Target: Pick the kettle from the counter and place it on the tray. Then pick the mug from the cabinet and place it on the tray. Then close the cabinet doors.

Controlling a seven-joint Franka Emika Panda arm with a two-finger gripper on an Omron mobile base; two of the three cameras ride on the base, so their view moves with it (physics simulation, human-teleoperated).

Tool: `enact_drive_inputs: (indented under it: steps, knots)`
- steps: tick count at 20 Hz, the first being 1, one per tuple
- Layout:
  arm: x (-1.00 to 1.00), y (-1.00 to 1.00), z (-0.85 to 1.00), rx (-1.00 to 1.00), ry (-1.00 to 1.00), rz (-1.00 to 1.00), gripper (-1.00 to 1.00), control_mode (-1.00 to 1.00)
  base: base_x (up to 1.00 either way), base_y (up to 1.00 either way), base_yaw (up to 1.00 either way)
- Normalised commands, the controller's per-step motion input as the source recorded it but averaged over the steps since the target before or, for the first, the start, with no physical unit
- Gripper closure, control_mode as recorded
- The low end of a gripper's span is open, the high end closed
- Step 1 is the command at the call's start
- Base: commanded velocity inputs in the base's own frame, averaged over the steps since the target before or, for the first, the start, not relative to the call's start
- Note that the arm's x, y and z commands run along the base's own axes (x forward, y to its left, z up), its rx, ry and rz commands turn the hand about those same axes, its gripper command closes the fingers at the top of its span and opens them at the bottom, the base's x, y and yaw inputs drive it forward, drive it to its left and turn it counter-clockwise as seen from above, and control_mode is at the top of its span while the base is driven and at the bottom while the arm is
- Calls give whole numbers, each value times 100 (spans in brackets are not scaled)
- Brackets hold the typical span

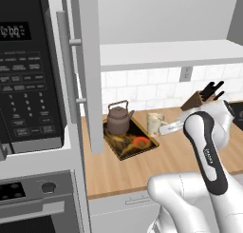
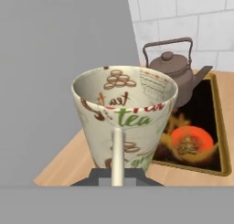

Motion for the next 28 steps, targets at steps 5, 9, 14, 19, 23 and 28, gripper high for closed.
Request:
enact_drive_inputs:
  steps: [5,9,14,19,23,28]
  knots:
    - [53,22,-46,0,-2,0,100,-100,0,0,0]
    - [34,13,-47,-3,0,14,100,-100,0,0,0]
    - [37,4,-37,-2,-1,14,100,-100,0,0,0]
    - [34,1,-28,-1,-1,13,100,-100,0,0,0]
    - [34,2,-37,-2,0,10,100,-100,0,0,0]
    - [27,0,-19,-4,-2,10,100,-100,0,0,0]
